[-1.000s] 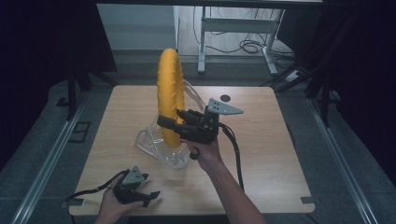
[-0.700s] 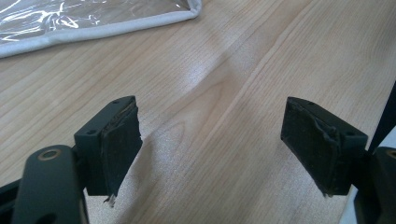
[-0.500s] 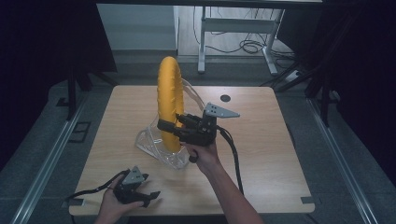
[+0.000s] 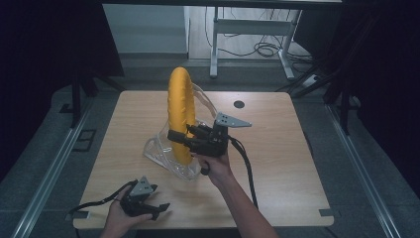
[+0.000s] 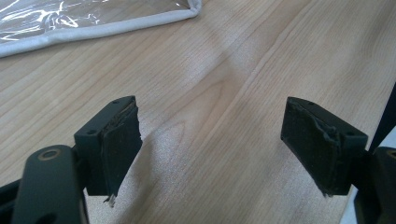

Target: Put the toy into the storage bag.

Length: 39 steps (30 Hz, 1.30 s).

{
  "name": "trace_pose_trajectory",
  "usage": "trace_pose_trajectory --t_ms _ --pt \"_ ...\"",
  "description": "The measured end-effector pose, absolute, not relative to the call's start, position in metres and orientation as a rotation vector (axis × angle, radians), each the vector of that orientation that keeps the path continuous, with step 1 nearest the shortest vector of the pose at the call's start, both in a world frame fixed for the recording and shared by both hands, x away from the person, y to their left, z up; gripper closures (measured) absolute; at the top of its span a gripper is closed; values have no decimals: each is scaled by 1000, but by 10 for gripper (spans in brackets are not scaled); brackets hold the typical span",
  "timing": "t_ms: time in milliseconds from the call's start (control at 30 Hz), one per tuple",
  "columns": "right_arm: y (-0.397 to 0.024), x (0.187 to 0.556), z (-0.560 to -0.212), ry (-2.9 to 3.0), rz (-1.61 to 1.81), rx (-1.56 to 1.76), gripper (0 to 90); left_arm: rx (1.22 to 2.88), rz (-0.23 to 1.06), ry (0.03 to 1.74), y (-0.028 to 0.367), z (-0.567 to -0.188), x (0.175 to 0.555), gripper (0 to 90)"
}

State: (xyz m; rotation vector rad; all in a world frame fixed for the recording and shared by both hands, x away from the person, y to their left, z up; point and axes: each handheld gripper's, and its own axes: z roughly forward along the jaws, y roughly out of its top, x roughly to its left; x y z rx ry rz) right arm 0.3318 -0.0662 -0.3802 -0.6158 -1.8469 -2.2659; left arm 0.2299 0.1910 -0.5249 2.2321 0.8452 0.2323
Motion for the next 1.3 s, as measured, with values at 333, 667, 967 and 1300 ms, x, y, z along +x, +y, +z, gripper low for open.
trace_pose_trajectory --t_ms 333,667,967,1300 --pt "-68 341 -398 -1870 -2217 -683 503 2235 229 844 191 -525 230 198" --pt "-68 350 -417 -1958 -2137 -770 484 2241 231 841 191 -525 230 197" --pt "-72 348 -415 -2093 -2164 -812 430 2237 227 844 191 -525 230 197" --pt "-77 340 -416 -2250 -2142 -817 342 2244 227 842 190 -526 230 197"
